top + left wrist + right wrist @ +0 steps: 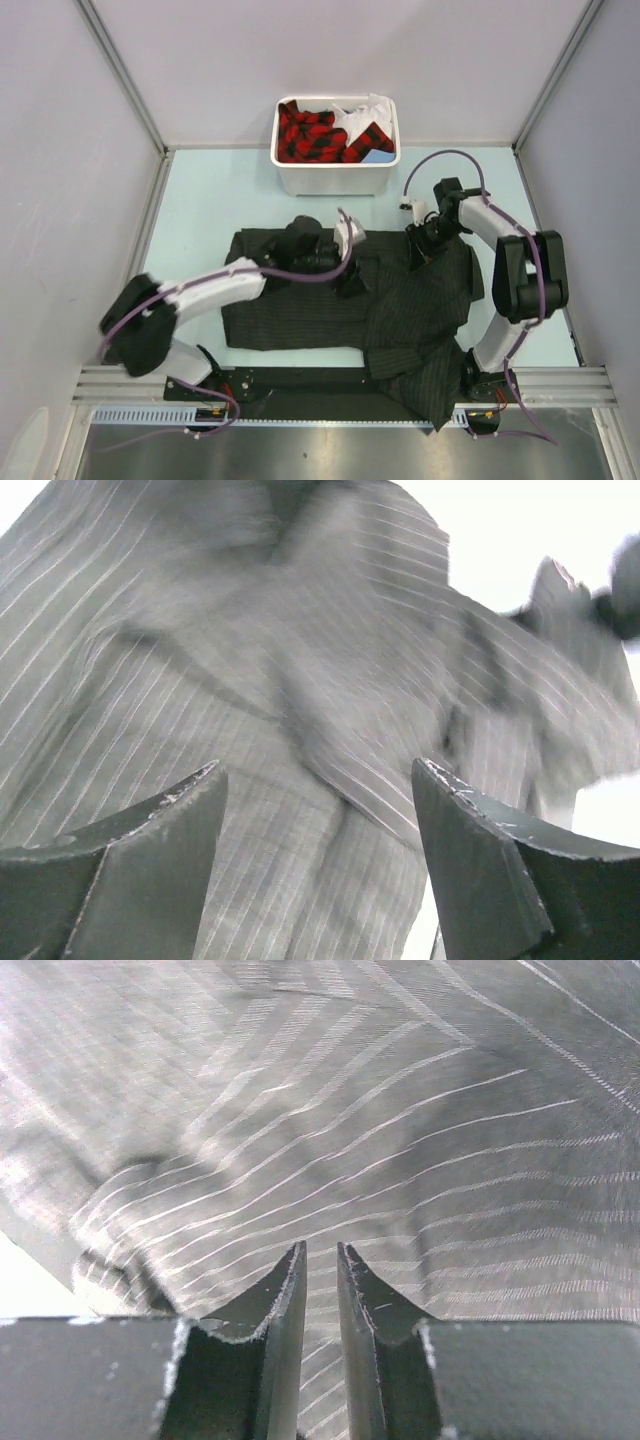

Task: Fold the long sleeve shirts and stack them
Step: Fold the shirt

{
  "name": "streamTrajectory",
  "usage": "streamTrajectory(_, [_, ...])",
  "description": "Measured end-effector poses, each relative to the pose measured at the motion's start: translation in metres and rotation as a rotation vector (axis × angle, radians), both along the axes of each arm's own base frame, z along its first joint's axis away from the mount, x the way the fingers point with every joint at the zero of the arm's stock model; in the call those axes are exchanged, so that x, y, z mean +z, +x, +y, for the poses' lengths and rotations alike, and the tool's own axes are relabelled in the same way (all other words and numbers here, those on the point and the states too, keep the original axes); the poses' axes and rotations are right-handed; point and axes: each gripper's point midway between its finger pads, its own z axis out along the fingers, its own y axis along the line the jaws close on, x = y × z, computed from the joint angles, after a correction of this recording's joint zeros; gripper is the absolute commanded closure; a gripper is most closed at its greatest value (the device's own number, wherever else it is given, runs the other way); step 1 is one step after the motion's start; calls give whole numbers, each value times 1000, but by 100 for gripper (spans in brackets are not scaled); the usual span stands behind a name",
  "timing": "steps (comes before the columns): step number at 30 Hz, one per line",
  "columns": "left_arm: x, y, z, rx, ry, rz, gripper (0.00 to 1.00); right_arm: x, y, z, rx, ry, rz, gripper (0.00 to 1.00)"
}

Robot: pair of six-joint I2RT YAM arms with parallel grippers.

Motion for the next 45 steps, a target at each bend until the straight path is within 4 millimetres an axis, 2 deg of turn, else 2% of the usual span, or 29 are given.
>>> streamTrajectory(1, [11,-14,1,-60,-4,-75,18,8,-1,2,10,13,-21,75])
streamTrajectory(3, [29,-62,-1,-232,-10,-244,18,28,-5,7,37,47,-70,75])
streamTrajectory(5, [33,-110,-4,-398,-17,-364,15,41,-12,11,56,74,-98,75])
streamTrajectory(7, [25,-151,-8,-540,-12,-446,15,47,-24,14,72,98,-94,74])
streamTrajectory(10, [-8,-180,-7,-641,49,-539,15,39,-41,14,77,110,-44,74])
streamTrajectory(14, [-52,-187,-4,-681,141,-662,15,28,-58,12,71,105,17,74])
streamTrajectory(19, [-80,-189,-10,-715,174,-779,15,27,-56,13,61,108,17,73])
streamTrajectory(26, [-80,-187,-27,-702,124,-889,17,22,-56,13,51,107,38,72])
streamTrajectory(31, [-95,-188,-34,-717,139,-912,22,22,-53,14,47,106,43,71])
streamTrajectory(34, [-97,-189,-38,-716,133,-924,25,23,-52,14,45,107,40,72])
streamTrajectory(36, [-97,-188,-42,-708,128,-936,30,23,-51,14,43,107,40,71])
streamTrajectory(39, [-97,-184,-47,-682,128,-951,52,23,-51,14,42,106,41,71])
streamTrajectory(40, [-96,-183,-49,-677,128,-952,74,23,-51,14,42,106,41,71])
streamTrajectory(42, [-94,-183,-51,-671,122,-952,97,23,-51,14,41,103,40,71])
streamTrajectory(43, [-92,-183,-53,-669,119,-954,100,23,-51,13,41,102,40,71])
streamTrajectory(45, [-87,-184,-55,-668,108,-954,100,22,-51,13,40,100,39,70])
